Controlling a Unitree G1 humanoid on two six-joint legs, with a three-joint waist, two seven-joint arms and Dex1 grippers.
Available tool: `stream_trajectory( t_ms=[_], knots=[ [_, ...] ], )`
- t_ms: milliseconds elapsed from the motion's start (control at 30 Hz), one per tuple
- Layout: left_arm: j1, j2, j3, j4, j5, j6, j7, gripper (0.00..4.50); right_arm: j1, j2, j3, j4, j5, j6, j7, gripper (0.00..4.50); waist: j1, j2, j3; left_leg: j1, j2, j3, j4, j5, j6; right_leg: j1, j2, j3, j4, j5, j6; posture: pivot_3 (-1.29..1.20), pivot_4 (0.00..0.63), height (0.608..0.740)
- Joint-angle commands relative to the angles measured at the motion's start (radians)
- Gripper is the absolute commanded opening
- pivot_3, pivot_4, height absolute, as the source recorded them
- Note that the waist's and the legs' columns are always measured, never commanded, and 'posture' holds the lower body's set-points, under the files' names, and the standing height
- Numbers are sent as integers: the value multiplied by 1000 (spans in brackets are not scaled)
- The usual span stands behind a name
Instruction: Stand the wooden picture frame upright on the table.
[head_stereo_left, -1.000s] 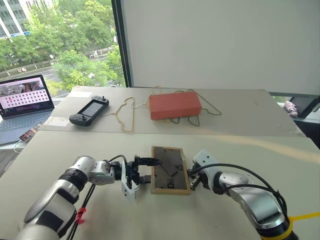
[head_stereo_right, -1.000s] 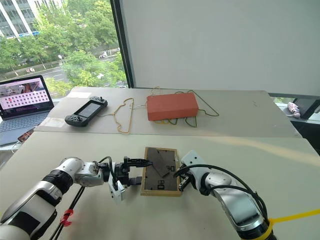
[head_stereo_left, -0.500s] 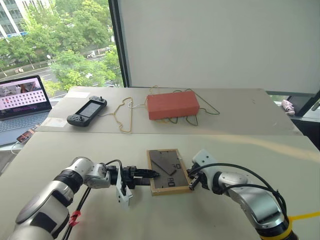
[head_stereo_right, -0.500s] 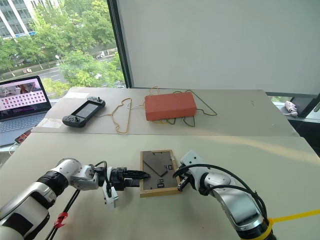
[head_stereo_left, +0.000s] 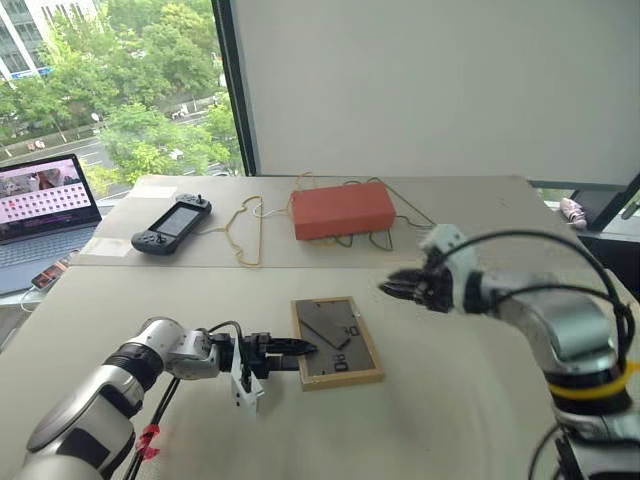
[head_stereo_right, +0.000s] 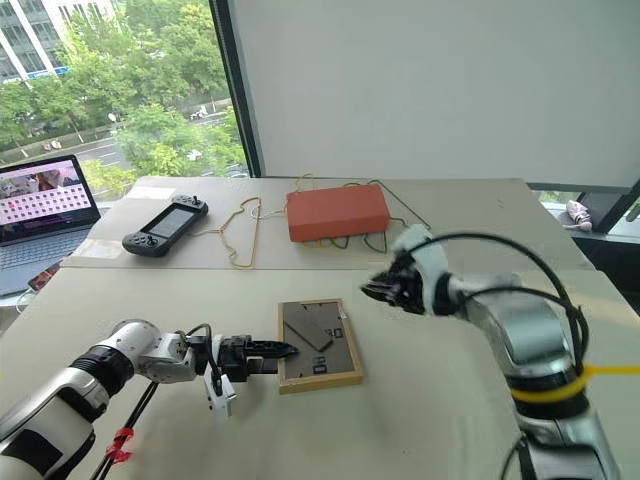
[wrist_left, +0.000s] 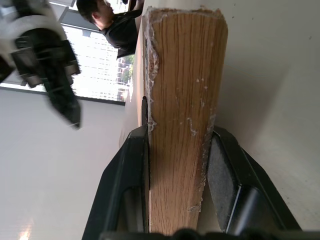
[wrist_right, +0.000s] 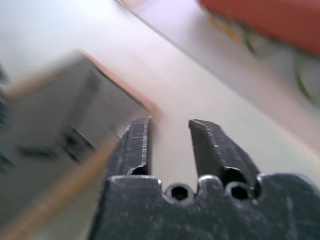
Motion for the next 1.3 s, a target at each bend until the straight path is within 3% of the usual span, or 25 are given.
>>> stream_trajectory(
  t_ms=[33,133,333,500,767,1300],
  knots=[
    [38,-11,-56,20,29,6,-25,1134,-103,50,34,146,82,91,67,3345,7,0,0,0,0,0,0,0,0,0,0,0,0,0,0,0,150,740],
    [39,-12,-56,17,27,11,-24,1134,-150,42,136,271,52,47,150,4457,12,0,0,-3,0,0,0,0,0,-2,0,0,2,0,0,0,150,740],
    [52,-11,-50,11,7,17,-35,1134,-184,57,304,484,-61,-80,245,4457,9,2,0,-3,0,0,0,-1,2,-2,0,-1,1,0,0,0,150,740],
    [64,-6,-43,-1,-6,19,-44,1134,-171,82,368,503,-80,-104,327,4457,6,5,-2,-2,-1,0,0,-1,2,-2,0,0,1,0,0,0,150,740],
    [74,-7,-32,-6,-19,23,-62,1134,-153,116,263,305,77,35,379,4457,6,5,-2,-3,-1,-1,0,-2,3,-3,0,-1,2,0,0,0,150,740],
    [75,-23,-39,-2,-37,34,-76,1134,-105,48,125,283,88,30,282,4457,13,5,-2,-13,-4,-1,1,-1,3,-12,-3,-1,3,0,0,0,150,740]
  ],
)
